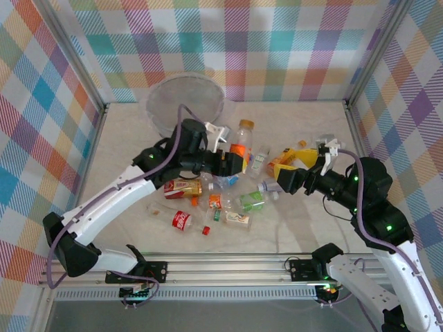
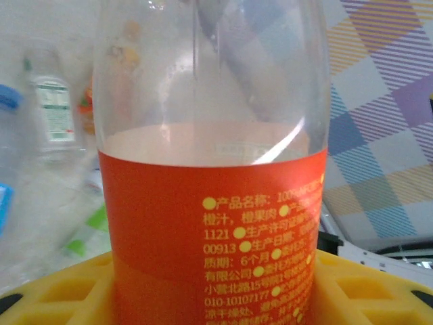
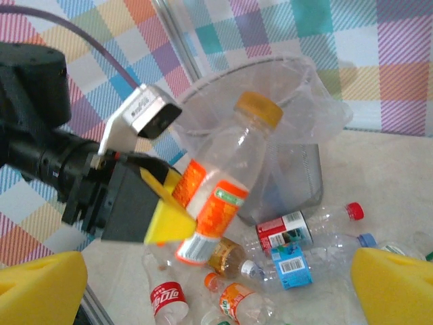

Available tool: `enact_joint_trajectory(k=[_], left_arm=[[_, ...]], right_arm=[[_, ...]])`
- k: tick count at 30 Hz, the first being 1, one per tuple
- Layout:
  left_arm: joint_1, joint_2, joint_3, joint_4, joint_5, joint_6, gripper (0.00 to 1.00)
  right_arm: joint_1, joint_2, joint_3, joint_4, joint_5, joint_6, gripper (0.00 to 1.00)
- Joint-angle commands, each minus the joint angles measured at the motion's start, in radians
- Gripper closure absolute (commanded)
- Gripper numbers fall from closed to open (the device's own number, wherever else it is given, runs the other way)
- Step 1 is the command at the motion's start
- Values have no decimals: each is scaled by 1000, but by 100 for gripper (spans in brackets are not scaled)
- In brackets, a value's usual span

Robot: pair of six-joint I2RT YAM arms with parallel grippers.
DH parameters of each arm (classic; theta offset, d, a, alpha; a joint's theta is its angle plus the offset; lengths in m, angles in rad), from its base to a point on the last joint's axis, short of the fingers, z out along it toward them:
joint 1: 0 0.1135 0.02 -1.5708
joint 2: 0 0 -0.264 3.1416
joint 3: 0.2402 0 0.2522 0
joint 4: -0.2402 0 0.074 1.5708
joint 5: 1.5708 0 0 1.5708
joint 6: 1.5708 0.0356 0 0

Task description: Put the plastic bottles in the bin

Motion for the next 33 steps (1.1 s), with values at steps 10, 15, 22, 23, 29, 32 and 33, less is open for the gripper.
enact_joint_trajectory(k=[10,15,22,23,29,32,33], left_arm=[[148,155,504,-515,-234,296,45],[173,264,683,-600,-407,383,45],[216,433,880,-664,-543,453,45],[225,464,918,-675,-554,458,45],[287,602,1052,-696,-535,433,45],[308,663,1093,-700,-562,413,45],[318,683,1103,-706,-563,409,45]], right_arm=[[6,2,-20,129,-104,-5,0],[6,-1,-20,124,-102,-8,0],[6,-6,-14,86,-71,-14,0],[6,-6,-15,81,-72,-14,0],[6,-21,-44,73,-68,2,0],[6,-23,-53,68,-66,8,0],[6,-23,-55,67,-69,11,0]])
